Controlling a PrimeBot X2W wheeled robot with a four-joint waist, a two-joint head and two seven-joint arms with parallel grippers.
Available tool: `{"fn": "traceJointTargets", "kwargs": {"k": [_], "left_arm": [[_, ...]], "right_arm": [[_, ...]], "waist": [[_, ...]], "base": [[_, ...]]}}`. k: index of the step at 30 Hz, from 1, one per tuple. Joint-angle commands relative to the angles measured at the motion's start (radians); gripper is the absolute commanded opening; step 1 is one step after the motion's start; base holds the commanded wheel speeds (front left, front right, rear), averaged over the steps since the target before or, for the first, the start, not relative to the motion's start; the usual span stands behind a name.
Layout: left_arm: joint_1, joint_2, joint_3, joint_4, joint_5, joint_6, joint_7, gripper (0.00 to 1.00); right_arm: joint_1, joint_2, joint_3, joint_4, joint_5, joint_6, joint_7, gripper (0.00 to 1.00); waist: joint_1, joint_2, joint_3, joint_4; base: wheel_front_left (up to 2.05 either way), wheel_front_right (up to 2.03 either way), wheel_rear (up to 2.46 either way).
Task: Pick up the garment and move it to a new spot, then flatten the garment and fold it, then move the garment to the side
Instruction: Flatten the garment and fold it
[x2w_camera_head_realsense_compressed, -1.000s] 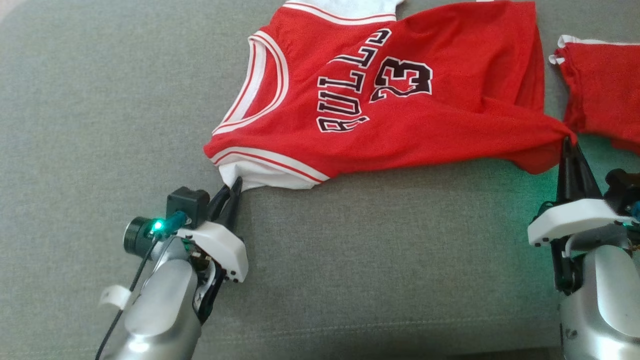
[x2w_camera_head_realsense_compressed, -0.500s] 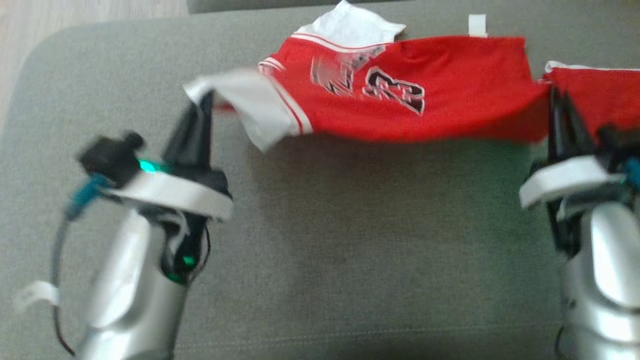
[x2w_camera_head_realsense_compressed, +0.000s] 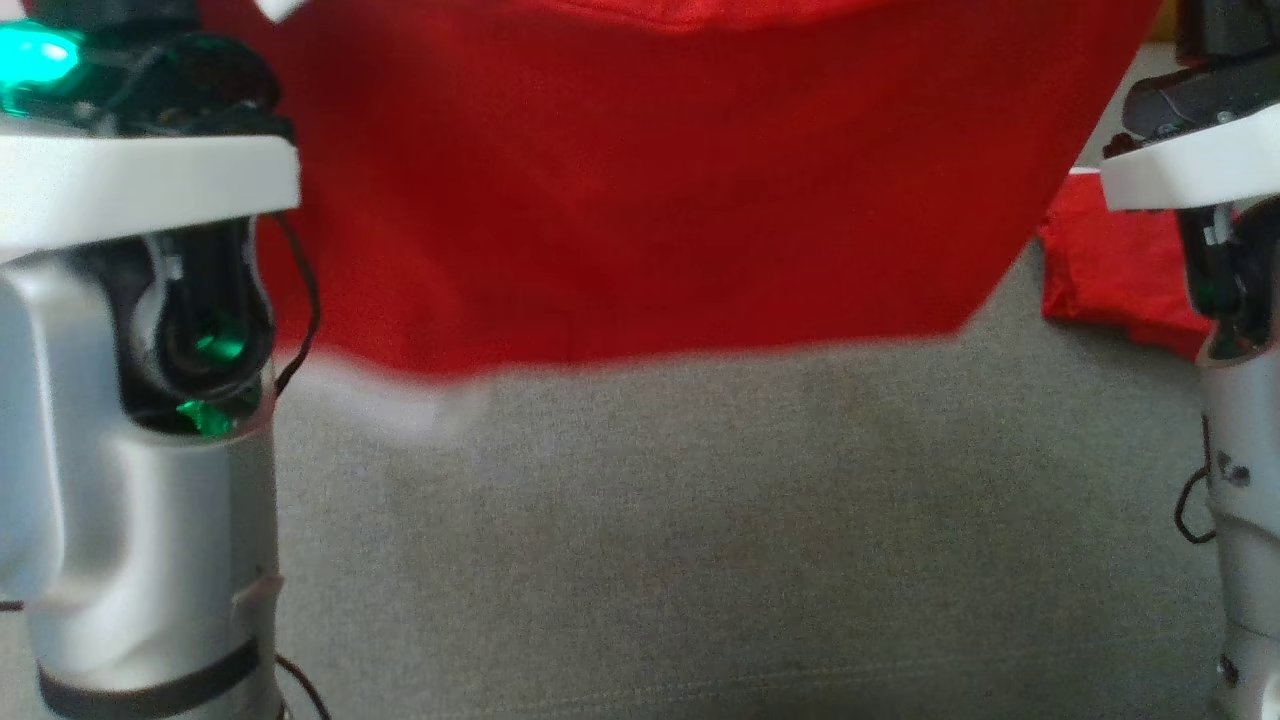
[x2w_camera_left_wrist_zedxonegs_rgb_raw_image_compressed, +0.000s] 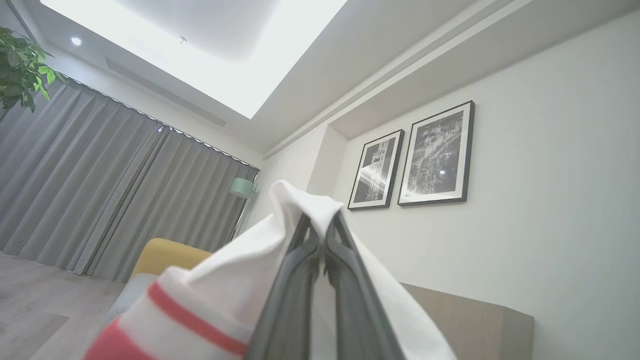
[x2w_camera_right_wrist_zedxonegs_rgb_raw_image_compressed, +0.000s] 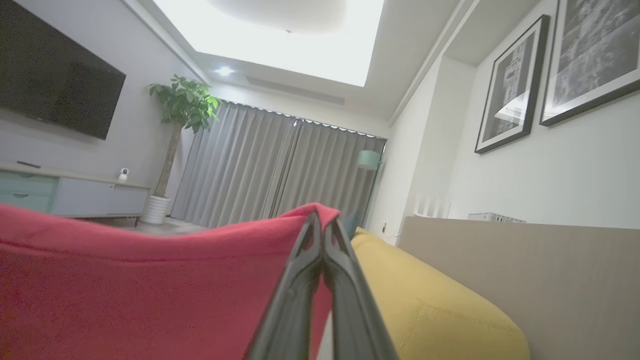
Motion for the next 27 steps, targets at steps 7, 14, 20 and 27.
{"fn": "traceJointTargets", "kwargs": {"k": [7,14,20,27], "left_arm": [[0.04,0.019,0.027,-0.187,-0.038,0.066,0.114,0.0],[0.069,0.055,0.042,-0.256,-0.034,0.094,0.18,0.0],[-0.008,0.072,0.062,-0.117,-0.066,0.099,0.226,0.0],[-0.305,0.113,0.079,0.21,-0.075,0.066,0.233,0.0]], "right_arm": [[0.117,0.051,-0.006,-0.219,0.026,0.004,0.118,0.0],[0.187,0.08,-0.026,-0.328,0.016,0.004,0.202,0.0],[0.095,0.091,-0.034,-0.262,0.051,0.004,0.259,0.0],[-0.25,0.04,0.013,0.03,0.069,0.004,0.224,0.0]], "waist": [[0.0,0.0,-0.032,-0.001],[0.0,0.0,-0.001,0.005],[0.0,0.0,0.085,0.008],[0.0,0.0,0.256,0.014]], "base": [[0.0,0.0,0.0],[0.0,0.0,0.0],[0.0,0.0,0.0],[0.0,0.0,0.0]]}}
